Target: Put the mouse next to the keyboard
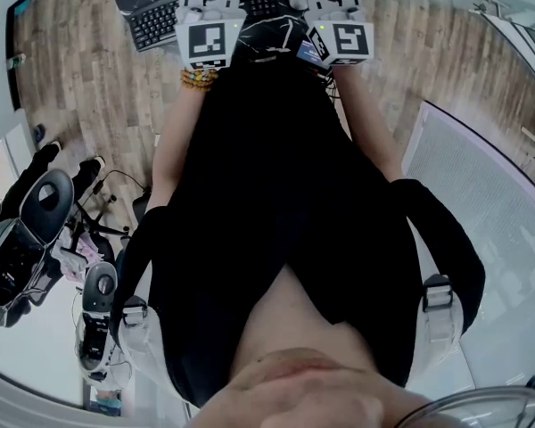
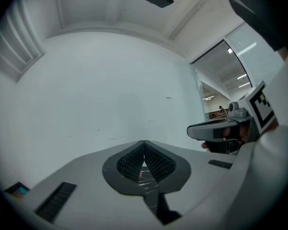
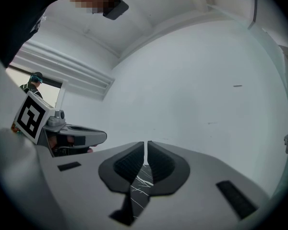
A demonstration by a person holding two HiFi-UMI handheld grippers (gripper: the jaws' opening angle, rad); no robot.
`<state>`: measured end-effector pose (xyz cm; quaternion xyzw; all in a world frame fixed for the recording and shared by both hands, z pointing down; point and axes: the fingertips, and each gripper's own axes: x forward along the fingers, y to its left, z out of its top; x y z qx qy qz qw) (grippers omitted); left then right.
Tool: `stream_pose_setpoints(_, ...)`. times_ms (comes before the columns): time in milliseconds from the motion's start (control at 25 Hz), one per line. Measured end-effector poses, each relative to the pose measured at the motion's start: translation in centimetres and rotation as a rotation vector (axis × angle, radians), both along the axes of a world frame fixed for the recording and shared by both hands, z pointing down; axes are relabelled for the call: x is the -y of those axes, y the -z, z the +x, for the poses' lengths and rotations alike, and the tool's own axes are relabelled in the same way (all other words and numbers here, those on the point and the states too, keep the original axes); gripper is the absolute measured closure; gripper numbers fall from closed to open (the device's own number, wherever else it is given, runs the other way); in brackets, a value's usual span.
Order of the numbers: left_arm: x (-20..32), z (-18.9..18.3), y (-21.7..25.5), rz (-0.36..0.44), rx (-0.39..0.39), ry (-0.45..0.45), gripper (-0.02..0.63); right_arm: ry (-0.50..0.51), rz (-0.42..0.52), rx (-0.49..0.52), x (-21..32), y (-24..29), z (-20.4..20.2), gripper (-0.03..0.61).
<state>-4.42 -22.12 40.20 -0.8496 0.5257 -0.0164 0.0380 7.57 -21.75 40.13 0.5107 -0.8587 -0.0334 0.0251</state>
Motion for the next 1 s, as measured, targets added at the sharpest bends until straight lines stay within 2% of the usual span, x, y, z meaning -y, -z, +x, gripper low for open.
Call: stream_pose_setpoints(1000,-0.2,-0.1,-0.5,-0.016,0.001,0.002,0.600,-0.003,-0.043,-0.013,0.2,-1.4,0.5,0.538)
